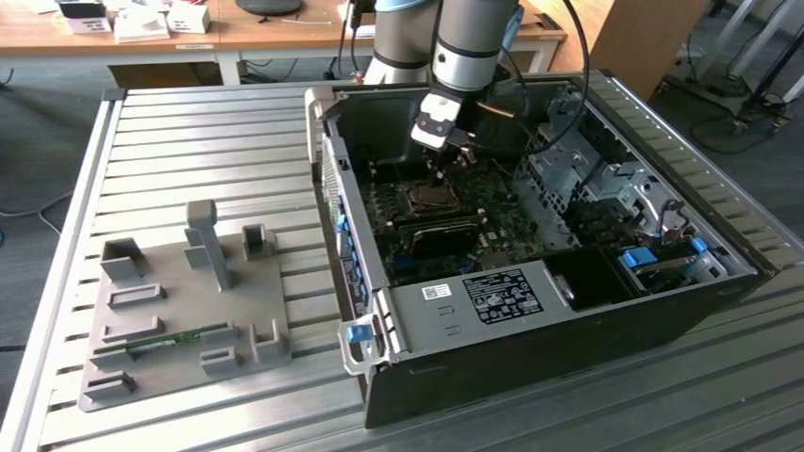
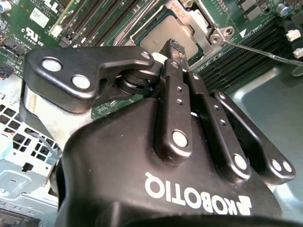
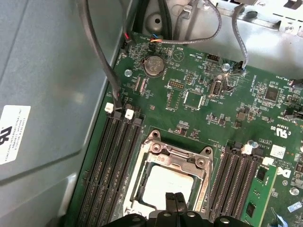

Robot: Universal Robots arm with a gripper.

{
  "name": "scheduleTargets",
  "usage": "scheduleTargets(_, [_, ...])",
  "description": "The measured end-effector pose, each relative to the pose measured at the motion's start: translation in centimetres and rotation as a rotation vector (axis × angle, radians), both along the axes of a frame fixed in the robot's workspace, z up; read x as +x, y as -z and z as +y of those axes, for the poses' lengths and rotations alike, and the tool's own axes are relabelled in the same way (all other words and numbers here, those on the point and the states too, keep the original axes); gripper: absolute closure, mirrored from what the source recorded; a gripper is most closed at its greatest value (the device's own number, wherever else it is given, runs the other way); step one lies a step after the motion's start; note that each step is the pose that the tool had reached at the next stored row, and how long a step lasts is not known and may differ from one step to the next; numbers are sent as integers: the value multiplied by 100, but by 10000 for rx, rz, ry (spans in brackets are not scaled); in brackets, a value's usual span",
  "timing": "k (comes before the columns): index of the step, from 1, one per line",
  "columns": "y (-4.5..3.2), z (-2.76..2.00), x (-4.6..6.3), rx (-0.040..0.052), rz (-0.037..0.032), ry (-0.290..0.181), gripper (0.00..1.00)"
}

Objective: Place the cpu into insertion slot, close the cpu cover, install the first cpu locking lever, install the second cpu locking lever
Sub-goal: 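Close the cpu cover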

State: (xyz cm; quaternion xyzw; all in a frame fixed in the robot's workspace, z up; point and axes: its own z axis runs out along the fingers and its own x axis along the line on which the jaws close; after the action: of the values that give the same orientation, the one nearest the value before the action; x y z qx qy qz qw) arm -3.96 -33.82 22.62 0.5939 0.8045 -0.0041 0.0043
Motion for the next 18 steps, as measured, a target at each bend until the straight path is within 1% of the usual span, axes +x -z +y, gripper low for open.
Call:
scheduleTargets(3, [0,0,-2,-9,0,-61,89])
scheduleTargets(15, [0,0,-2,-9,0,-64,89])
scheduleTargets(17, [0,0,-2,-10,0,-137,89])
scheduleTargets(18, [0,0,-2,-10,0,-246,89])
